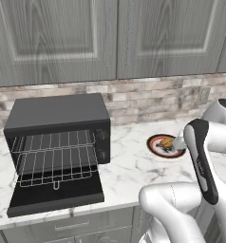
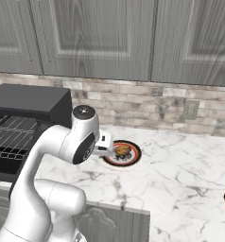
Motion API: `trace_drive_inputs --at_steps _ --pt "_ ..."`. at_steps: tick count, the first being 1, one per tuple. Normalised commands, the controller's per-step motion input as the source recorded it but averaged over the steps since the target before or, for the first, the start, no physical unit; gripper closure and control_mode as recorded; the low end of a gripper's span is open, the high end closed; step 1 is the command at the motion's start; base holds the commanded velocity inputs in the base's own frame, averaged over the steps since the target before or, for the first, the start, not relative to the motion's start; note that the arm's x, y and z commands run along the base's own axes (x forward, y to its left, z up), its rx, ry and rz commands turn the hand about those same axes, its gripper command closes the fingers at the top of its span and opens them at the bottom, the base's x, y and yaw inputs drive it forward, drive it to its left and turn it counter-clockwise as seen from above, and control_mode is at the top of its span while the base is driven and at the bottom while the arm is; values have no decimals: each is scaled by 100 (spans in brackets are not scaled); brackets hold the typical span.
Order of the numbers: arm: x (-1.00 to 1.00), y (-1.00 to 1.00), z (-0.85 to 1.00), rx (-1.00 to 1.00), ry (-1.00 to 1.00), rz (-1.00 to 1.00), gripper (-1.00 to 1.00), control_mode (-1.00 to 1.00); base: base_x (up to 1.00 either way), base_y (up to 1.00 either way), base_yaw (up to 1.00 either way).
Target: Open the toaster oven door. Place the bread on the top rack in the toaster oven and place the chicken drumstick on the bottom rack.
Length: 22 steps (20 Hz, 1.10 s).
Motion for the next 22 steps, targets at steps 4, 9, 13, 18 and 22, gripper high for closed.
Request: trace_drive_inputs --at_steps 4,9,13,18,22 --pt "31 -27 0 4 0 -29 -100 -100 0 0 0" --pt "36 -21 -1 12 0 -29 -100 -100 0 0 0" --pt "37 -12 -3 14 0 -26 -100 -100 0 0 0" --pt "42 -2 -4 11 6 -23 -100 -100 0 0 0" --pt "40 0 -12 5 16 -15 -100 -100 0 0 0"
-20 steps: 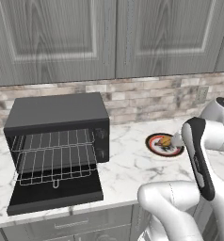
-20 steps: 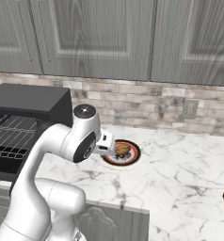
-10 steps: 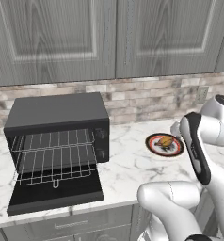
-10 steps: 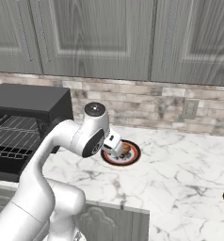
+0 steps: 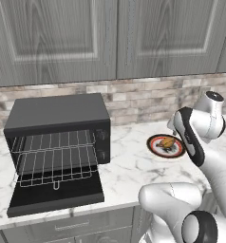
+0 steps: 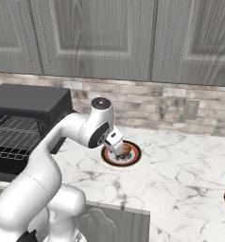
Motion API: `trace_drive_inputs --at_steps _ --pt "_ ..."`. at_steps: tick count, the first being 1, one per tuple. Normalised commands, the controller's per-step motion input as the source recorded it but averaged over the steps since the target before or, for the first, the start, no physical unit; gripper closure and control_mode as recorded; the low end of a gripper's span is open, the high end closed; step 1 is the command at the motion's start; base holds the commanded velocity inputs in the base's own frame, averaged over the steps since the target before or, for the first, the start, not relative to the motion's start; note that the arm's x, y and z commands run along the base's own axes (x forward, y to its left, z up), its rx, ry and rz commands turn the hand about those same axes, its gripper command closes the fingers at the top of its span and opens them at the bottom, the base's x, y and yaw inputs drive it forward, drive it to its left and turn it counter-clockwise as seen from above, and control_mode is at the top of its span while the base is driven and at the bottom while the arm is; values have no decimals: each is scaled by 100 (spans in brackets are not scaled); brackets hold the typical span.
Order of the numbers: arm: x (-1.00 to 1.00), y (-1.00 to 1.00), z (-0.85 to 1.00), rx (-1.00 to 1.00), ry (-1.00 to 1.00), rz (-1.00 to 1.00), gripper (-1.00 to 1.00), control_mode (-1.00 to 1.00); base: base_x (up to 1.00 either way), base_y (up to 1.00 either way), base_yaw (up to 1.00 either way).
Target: Open the toaster oven door. Place the bread on the top rack in the toaster oven and place the chicken drumstick on the bottom rack.
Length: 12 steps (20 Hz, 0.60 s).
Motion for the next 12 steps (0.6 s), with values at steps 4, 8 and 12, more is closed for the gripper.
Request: trace_drive_inputs --at_steps 4,8,12 --pt "18 0 -22 4 19 -9 -100 -100 0 0 0" --pt "19 -1 -39 3 23 -6 -100 -100 0 0 0" --pt "27 0 -37 2 16 -6 -100 -100 0 0 0"
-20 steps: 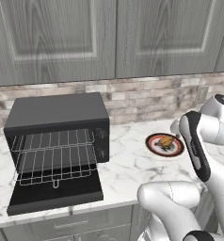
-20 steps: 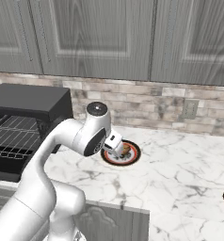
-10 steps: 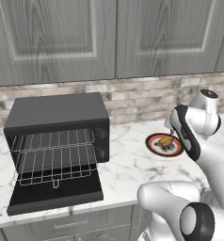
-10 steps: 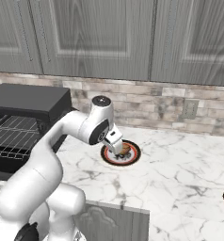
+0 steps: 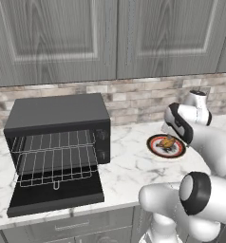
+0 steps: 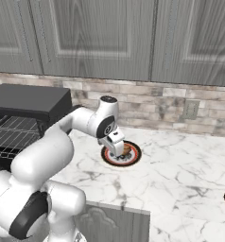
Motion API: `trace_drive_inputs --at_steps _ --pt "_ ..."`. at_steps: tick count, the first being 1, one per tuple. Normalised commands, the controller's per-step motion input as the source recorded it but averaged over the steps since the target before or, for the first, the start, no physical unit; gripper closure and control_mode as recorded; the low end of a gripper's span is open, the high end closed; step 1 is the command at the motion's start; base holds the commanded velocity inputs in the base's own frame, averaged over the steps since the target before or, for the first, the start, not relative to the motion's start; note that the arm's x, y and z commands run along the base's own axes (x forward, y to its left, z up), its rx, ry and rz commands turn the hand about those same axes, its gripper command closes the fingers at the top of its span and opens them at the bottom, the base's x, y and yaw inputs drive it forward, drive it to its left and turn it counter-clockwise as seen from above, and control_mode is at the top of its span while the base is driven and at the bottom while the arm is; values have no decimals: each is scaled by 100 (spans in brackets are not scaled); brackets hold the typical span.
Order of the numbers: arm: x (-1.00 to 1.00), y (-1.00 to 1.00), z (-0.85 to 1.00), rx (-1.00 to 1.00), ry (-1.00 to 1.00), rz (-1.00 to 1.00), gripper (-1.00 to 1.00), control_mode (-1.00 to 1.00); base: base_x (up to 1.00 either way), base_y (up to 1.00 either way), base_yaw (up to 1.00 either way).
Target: Open the toaster oven door. Place the bread on the top rack in the toaster oven and place the chicken drumstick on the bottom rack.
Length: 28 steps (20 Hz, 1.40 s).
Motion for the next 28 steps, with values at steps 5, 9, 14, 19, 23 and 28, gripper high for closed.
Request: trace_drive_inputs --at_steps 5,9,14,19,23,28 --pt "33 -1 -27 1 3 -9 -100 -100 0 0 0" --pt "34 -5 -23 1 3 -12 -100 -100 0 0 0" --pt "36 -5 -19 0 4 -14 -100 -100 0 0 0" --pt "31 -6 -17 0 2 -12 -100 -100 0 0 0" --pt "24 -11 -18 0 5 -10 -100 -100 0 0 0" --pt "27 -15 -21 0 4 -7 -100 -100 0 0 0"
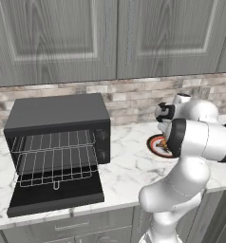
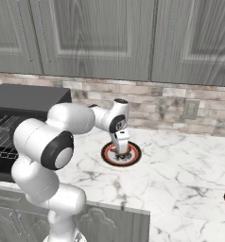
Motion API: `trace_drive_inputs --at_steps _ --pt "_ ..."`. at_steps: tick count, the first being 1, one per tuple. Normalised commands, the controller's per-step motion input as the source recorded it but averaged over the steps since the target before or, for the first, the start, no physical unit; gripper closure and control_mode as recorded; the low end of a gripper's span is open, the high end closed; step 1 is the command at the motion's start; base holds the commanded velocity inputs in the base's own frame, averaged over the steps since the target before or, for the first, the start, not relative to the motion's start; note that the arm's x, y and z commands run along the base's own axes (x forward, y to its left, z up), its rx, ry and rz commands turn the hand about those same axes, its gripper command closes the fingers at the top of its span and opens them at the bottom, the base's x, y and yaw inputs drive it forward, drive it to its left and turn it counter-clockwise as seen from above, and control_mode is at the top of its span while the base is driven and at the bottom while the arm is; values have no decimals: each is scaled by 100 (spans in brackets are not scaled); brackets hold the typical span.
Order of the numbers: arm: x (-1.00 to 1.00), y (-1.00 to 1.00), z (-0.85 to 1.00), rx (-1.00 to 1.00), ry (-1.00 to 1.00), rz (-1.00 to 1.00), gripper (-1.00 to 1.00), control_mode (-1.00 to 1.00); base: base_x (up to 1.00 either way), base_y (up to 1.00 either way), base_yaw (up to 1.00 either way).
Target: Open the toaster oven door. Place the bread on the top rack in the toaster oven and place the chicken drumstick on the bottom rack.
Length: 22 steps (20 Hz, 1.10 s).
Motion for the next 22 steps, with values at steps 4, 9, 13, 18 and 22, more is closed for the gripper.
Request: trace_drive_inputs --at_steps 4,9,13,18,22 --pt "28 -15 -12 0 1 -3 -100 -100 0 0 0" --pt "27 -11 -13 0 2 0 -100 -100 0 0 0" --pt "27 -6 -21 0 8 0 -100 -100 0 0 0" --pt "18 -2 -27 0 10 0 -100 -100 0 0 0" --pt "17 -2 -17 0 8 0 -100 -100 0 0 0"
